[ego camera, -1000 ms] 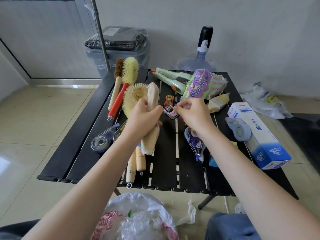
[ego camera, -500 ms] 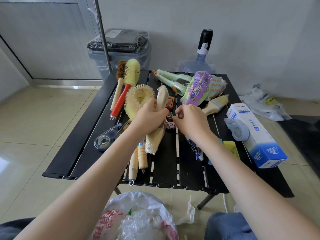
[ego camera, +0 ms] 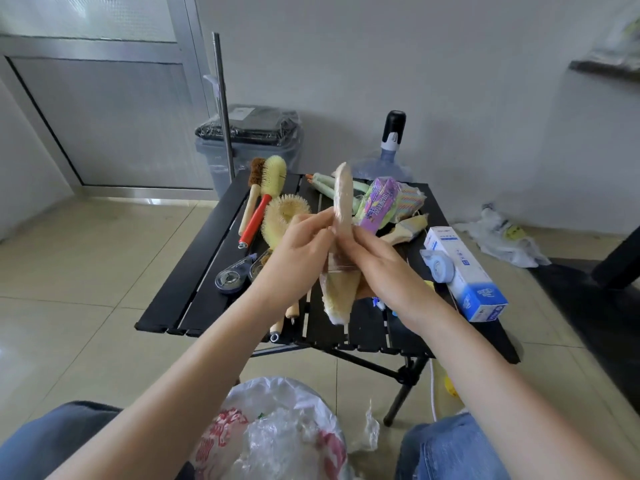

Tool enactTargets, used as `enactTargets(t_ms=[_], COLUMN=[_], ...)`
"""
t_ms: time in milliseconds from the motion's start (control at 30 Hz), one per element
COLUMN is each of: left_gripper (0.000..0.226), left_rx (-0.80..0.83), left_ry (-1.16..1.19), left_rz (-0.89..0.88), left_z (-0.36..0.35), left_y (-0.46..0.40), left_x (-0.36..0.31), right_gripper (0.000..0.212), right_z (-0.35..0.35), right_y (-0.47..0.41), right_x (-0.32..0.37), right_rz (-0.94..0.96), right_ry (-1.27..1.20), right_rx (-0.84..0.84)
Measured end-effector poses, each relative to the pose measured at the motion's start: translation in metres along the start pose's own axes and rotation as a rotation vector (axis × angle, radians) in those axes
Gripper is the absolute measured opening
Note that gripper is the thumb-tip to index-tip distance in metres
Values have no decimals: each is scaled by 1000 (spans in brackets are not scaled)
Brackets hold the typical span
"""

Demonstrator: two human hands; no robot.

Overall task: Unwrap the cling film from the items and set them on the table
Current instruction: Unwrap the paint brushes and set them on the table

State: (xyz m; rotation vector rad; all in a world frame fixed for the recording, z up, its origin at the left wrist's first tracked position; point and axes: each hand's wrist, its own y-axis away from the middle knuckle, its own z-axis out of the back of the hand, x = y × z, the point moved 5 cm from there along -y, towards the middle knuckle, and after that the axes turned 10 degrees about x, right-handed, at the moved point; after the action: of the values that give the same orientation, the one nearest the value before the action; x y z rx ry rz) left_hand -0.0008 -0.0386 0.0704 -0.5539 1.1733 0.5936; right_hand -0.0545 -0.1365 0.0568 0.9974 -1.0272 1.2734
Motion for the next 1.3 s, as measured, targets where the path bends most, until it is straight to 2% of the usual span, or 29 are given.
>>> enactTargets(t_ms=[100, 233, 400, 600, 700, 833, 1000, 1067, 1200, 1300], left_gripper=[31, 18, 7, 9, 6, 30, 11, 10, 14, 14], left_rx=[6, -165, -189, -122, -122, -169, -265, -272, -245, -165], left_ry=[-93, -224, -91, -3, 84, 126, 105, 66, 72, 85], left_rz=[-129, -198, -191, -183, -180, -179, -111, -94, -40, -16], left_z=[7, 22, 32, 31, 31, 37, 53, 58, 61, 49], left_y=[19, 47, 68, 79, 79, 72, 48, 38, 24, 16], left_x=[-16, -35, -46, -47, -38, -22, 9, 23, 45, 58], right_gripper=[22, 19, 17, 16, 22, 13, 16, 16, 16, 17], right_z=[-6, -13, -24, -28, -30, -34, -36, -33, -22, -24], right_y=[18, 41, 63, 75, 74, 66, 47, 39, 25, 20], right_x=[15, 37, 60, 65, 57, 34, 3, -9, -32, -45], right_rz=[68, 180, 267, 303, 281, 205, 98, 66, 8, -27], right_ry=[37, 78, 185, 185, 196, 150, 103, 77, -7, -41], right_rx=[-12, -53, -54, -59, -52, -14, 59, 59, 9, 26])
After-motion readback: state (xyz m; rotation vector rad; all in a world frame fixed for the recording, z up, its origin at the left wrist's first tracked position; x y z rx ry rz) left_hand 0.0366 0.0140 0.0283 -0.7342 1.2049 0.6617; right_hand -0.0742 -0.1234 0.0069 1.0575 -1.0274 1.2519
